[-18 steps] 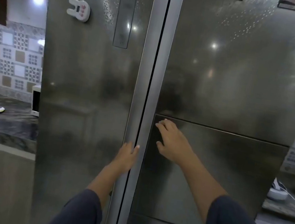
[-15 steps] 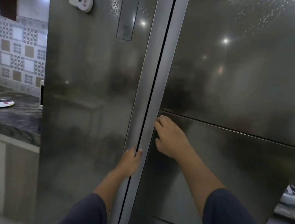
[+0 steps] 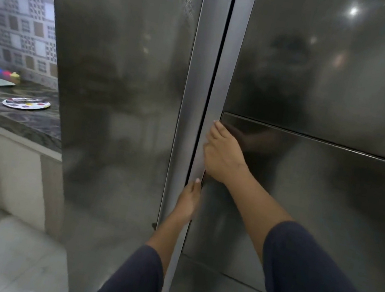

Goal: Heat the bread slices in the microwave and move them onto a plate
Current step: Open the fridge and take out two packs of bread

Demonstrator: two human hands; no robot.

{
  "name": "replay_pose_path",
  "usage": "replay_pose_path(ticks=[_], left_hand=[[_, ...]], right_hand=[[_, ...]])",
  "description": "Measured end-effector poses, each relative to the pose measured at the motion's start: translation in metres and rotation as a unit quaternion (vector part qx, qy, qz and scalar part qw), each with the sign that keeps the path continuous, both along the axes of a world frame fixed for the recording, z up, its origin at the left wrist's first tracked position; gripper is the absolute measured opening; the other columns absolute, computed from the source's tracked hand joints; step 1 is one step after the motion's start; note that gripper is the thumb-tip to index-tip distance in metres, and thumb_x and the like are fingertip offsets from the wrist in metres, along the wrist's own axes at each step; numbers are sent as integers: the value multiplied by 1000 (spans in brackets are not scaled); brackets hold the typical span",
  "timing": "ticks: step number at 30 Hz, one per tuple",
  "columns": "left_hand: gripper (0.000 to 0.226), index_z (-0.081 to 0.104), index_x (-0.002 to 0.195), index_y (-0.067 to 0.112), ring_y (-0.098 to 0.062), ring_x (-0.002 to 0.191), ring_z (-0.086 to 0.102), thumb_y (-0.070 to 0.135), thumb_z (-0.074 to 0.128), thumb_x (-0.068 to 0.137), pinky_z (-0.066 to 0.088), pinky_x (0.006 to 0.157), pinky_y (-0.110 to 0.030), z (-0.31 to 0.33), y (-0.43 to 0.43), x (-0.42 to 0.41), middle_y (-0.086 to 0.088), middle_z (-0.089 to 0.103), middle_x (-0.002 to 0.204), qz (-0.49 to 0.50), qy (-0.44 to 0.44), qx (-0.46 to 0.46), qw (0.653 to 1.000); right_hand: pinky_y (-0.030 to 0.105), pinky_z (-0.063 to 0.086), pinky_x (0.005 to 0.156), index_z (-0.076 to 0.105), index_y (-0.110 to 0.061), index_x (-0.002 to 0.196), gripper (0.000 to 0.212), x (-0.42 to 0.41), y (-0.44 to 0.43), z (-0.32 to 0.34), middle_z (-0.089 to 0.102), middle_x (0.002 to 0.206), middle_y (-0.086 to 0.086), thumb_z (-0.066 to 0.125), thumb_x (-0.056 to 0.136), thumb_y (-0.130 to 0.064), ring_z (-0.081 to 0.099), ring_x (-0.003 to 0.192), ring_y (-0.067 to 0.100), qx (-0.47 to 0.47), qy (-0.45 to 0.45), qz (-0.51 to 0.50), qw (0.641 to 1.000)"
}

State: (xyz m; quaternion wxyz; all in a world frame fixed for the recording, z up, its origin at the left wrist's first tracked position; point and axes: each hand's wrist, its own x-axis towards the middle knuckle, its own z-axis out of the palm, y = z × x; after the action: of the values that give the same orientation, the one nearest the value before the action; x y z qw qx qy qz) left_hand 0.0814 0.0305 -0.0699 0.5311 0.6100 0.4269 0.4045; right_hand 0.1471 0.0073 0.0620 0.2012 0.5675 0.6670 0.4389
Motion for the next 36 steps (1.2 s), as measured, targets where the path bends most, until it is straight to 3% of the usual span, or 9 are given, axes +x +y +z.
replay_pose_path(ticks=[4, 8, 13, 15, 17, 23, 28, 32, 36], left_hand=[[52, 27, 143, 9, -25, 136, 32, 38, 18, 101, 26, 107, -30, 4, -3, -3, -11, 34, 148, -10, 30, -8, 999], [52, 28, 143, 12, -22, 138, 31, 39, 21, 100, 25, 107, -28, -4, -8, -8, -8, 34, 148, -13, 13, 4, 1000], [39, 50, 126, 9, -12, 115, 46, 30, 30, 101, 33, 90, -21, -13, -39, -33, 3, 50, 118, -37, -24, 68, 997], [27, 54, 109, 17, -14, 103, 52, 33, 34, 99, 38, 83, -21, -16, -56, -46, 2, 55, 107, -75, -13, 68, 995], [25, 54, 94, 18, -16, 91, 53, 40, 41, 94, 40, 79, -27, -13, -77, -61, 0, 57, 92, -112, 4, 57, 992], [22, 61, 109, 2, -19, 91, 59, 12, 49, 93, 43, 79, -19, 7, -144, -108, -15, 66, 104, -216, 76, 222, 948], [10, 60, 92, 16, 1, 74, 57, 12, 50, 92, 46, 67, -11, 29, -182, -137, 7, 59, 82, -177, -19, 311, 934], [16, 59, 105, 9, -13, 89, 59, 13, 51, 92, 46, 80, -20, 49, -185, -130, -6, 61, 103, -143, -66, 304, 940], [35, 45, 127, 8, -24, 114, 49, 19, 49, 94, 44, 98, -37, 62, -194, -107, -10, 44, 128, -177, -48, 280, 942]], right_hand=[[43, -2, 118, 44, -5, 135, 48, -8, -3, -3, 30, 151, 16, 27, 98, -31, 15, 143, 32, 8, -11, -38, 999], [42, -2, 118, 37, -2, 139, 52, -18, -16, -10, 28, 151, 17, 26, 98, -31, 15, 143, 32, 28, 11, -41, 999], [39, -4, 119, 28, 3, 141, 56, -37, -55, -20, 26, 151, 18, 26, 96, -29, 10, 144, 30, 47, 59, -51, 996], [39, 16, 119, 50, 3, 128, 53, -50, -78, -23, 47, 139, 18, 25, 89, -21, 32, 138, 28, 84, 109, -45, 989], [39, 40, 107, 72, 0, 95, 53, -61, -104, -25, 69, 108, 14, 27, 74, -18, 59, 114, 26, 108, 157, -38, 981], [39, 29, 104, 72, -1, 81, 41, -79, -189, -33, 70, 96, 15, 36, 68, -17, 64, 105, 28, 156, 183, -69, 968], [36, 28, 107, 63, -11, 91, 28, -90, -266, -36, 65, 99, 9, 41, 77, -19, 60, 104, 25, 235, 248, -41, 939], [38, 34, 100, 52, -12, 109, 27, -96, -313, -27, 57, 117, 12, 49, 82, -18, 51, 118, 28, 318, 235, 1, 919], [38, 34, 99, 56, -10, 114, 38, -96, -345, 0, 52, 125, 8, 52, 77, -15, 43, 120, 25, 334, 165, -7, 928]])
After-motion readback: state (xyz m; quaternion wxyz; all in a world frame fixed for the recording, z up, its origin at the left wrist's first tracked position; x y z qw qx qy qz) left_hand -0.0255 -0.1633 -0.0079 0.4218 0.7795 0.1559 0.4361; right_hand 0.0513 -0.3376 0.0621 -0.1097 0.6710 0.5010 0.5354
